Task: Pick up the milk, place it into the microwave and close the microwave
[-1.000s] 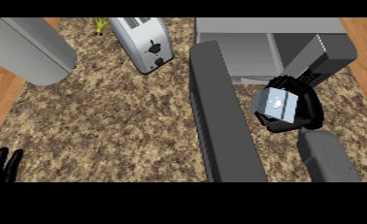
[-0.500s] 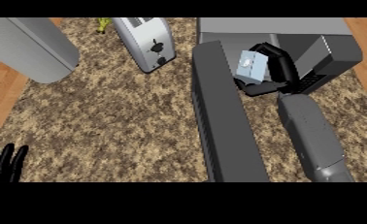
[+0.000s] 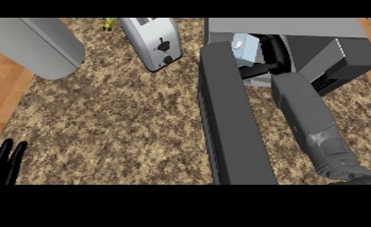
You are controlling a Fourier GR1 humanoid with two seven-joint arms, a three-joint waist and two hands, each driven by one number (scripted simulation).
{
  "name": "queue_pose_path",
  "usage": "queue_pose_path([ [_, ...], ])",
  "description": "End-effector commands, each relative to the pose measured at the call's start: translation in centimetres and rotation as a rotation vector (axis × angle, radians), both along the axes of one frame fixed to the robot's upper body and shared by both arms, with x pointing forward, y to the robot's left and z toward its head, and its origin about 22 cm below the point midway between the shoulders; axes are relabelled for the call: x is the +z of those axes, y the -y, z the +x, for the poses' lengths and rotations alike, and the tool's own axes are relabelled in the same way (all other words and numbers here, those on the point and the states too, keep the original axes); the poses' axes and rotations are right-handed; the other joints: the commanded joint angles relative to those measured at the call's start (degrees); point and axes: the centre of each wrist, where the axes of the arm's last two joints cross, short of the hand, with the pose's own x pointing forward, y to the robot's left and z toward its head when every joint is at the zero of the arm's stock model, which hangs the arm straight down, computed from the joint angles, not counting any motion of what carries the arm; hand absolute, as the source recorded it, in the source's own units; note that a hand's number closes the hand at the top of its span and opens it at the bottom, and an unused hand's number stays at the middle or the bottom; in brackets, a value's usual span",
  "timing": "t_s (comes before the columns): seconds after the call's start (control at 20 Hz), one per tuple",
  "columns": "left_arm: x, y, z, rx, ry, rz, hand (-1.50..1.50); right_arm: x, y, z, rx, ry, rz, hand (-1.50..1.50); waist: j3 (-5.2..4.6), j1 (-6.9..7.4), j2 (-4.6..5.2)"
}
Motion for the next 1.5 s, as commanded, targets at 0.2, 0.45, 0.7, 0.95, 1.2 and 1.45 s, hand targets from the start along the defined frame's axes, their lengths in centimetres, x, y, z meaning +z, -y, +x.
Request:
queue_pose_path([
  [0.2,0.1,0.0,1.8,-0.047,0.013,-0.008,-1.5,1.7,-2.1,1.6,-0.047,0.05,-0.066,1.5,0.02,2.05,1.1],
  [0.45,0.8,0.3,1.9,-0.079,0.026,0.005,-1.5,3.3,-0.4,2.3,-0.107,0.085,-0.182,1.5,0.04,3.89,1.86],
  [0.7,1.3,0.5,2.4,-0.096,0.025,0.018,-1.5,4.1,-1.3,2.8,-0.207,0.076,-0.167,1.5,0.07,4.71,2.14],
  [0.95,1.3,0.9,3.4,-0.103,0.044,0.04,-1.5,5.0,-0.4,3.2,-0.423,0.055,-0.124,1.5,0.05,5.47,3.17],
  [1.2,1.5,0.7,3.3,-0.117,0.037,0.087,-1.5,5.0,1.2,3.0,-0.505,0.175,-0.342,-1.5,-0.1,7.37,3.64],
  [1.45,1.9,1.2,4.0,-0.11,0.04,0.108,-1.5,4.6,-0.4,3.0,-0.556,0.189,-0.402,-1.5,0.09,7.93,3.97],
])
